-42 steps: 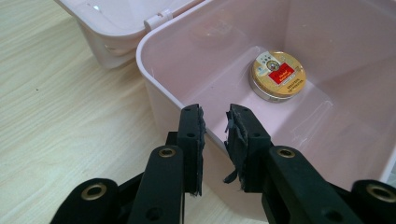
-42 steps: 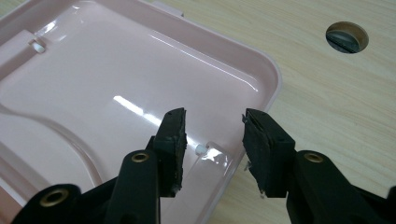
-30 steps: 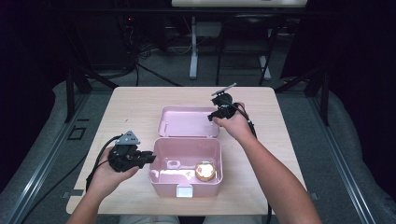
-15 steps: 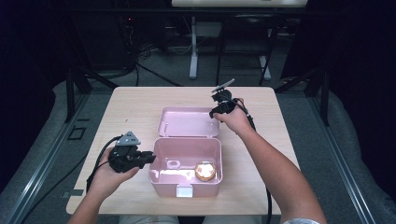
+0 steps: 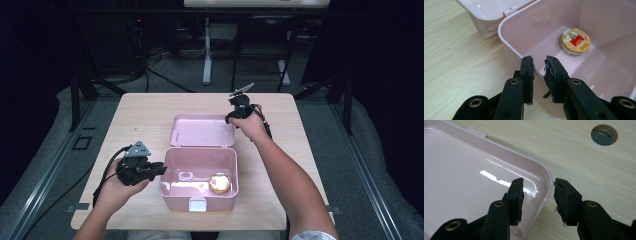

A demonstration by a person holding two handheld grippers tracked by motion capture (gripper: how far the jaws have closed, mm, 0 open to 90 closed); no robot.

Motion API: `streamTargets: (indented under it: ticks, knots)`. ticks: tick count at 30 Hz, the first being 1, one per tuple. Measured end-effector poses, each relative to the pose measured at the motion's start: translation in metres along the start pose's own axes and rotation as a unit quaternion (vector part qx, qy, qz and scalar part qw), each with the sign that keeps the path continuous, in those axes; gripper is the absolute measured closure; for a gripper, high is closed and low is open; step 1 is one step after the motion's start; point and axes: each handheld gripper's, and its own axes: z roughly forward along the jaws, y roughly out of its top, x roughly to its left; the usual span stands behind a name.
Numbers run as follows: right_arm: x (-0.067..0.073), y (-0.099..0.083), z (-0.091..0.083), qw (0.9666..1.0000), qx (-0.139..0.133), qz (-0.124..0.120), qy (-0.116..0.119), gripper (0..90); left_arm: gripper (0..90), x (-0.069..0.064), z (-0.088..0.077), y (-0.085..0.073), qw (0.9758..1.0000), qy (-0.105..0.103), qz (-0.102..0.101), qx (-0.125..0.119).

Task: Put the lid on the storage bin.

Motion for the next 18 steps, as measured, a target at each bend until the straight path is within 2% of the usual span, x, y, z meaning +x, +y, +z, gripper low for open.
streamTargets:
  ticks: [7,15,18]
  knots:
    - [0.002,0.002,0.007,0.9999,0.0,0.014,-0.007,60.3,76.0,-0.001,0.0,0.0,1.0,0.002,0.001,0.0]
    - [0.0,0.003,0.012,0.9992,0.007,0.032,-0.022,69.1,76.2,-0.001,0.0,0.0,1.0,0.004,0.003,0.0]
    - [-0.001,0.003,0.013,0.9984,0.007,0.049,-0.027,73.2,76.3,-0.001,0.0,0.0,1.0,0.003,0.001,-0.001]
